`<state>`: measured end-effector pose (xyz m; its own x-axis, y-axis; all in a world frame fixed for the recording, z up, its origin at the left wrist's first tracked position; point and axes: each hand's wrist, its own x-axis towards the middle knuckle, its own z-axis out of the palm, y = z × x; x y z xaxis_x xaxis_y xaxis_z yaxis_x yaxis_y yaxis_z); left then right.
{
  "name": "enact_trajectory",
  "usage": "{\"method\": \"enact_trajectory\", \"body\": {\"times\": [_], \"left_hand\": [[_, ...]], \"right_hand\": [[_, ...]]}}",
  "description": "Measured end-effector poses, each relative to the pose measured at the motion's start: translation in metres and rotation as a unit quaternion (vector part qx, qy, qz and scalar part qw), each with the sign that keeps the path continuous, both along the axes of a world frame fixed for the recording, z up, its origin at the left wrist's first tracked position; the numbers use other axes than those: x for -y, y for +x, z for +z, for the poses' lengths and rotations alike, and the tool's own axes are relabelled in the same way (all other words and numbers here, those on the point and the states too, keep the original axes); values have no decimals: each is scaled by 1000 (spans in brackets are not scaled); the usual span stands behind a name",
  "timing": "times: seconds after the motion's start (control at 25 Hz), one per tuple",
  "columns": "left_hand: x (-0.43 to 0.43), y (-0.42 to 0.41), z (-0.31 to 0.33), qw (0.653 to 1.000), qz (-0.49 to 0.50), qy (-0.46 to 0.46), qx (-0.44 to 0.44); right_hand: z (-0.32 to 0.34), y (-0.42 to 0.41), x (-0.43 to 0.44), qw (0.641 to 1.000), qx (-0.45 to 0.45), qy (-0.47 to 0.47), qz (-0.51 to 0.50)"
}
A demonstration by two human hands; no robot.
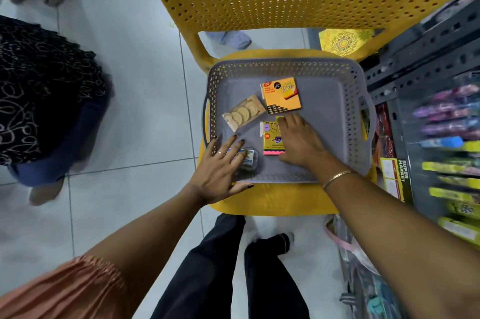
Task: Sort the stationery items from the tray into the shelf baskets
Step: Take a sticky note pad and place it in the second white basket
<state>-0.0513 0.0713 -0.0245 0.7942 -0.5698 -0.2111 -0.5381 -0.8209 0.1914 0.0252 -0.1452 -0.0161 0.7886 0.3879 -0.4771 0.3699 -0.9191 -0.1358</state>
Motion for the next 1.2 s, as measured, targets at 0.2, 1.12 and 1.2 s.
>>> {"method": "enact_trajectory", "body": {"times": [0.2, 1.12, 1.2], "left_hand": [[1, 2, 14, 999, -16, 3, -38], [382, -53, 396, 725, -530, -349, 267], [394, -83, 383, 725, -551, -338, 237]], "right_hand": [[54, -2, 26, 989, 27, 63, -133], [531, -242, 317, 750, 326, -92, -567], [528, -293, 332, 729, 303, -92, -608]]}}
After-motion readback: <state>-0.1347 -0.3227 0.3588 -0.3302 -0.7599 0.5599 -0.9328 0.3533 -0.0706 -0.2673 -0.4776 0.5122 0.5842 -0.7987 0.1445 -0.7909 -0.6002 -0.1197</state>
